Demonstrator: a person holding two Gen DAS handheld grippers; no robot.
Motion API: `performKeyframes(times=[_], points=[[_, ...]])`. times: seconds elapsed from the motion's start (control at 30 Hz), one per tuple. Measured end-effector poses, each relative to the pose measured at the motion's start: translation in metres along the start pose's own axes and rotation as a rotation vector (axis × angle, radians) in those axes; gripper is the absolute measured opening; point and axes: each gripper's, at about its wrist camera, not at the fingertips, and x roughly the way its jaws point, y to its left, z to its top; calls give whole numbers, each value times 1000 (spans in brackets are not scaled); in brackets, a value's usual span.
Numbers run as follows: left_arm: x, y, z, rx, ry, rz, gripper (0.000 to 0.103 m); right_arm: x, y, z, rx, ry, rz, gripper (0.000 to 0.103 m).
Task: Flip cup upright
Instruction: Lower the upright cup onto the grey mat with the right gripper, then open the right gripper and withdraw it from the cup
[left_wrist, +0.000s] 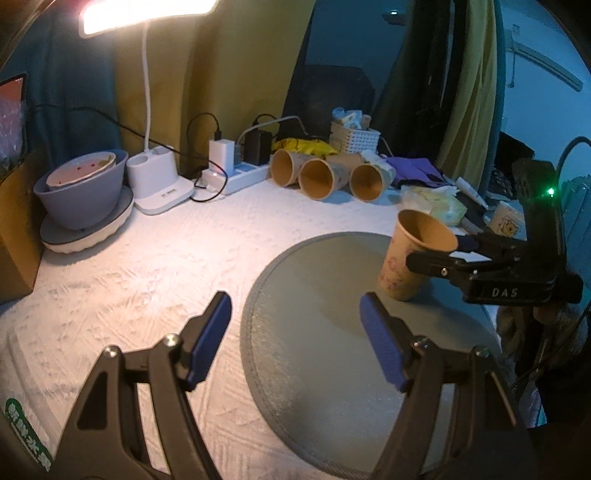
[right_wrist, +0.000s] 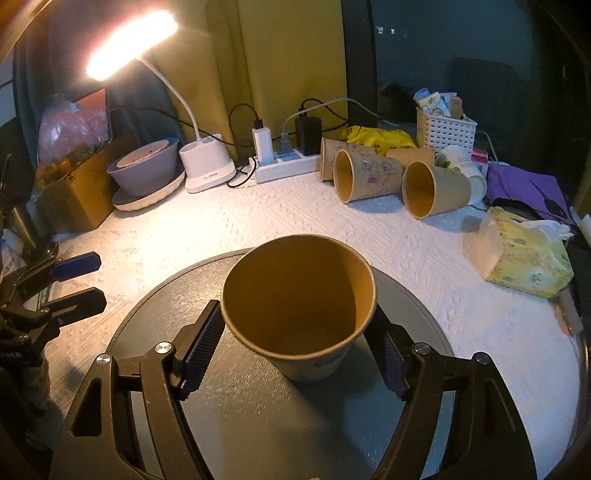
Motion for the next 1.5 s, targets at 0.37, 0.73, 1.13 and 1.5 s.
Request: performKeyframes(times=[0.37,0.73,1.13,1.5], points=[[-27,-18,-8,16,-26,-25,74,-34,11,-16,-1,-25,-18,78],[-51,-39,-20,32,-45,-51,75,-67,19,-30,-4,-60,-28,78],[-74,-69,-32,64,-65,-81,75,-100,26,-47,-3,-92,-46,78],[-98,-84,-32,82,-120,-72,92,-143,37,-56,-18,-135,-99,78]])
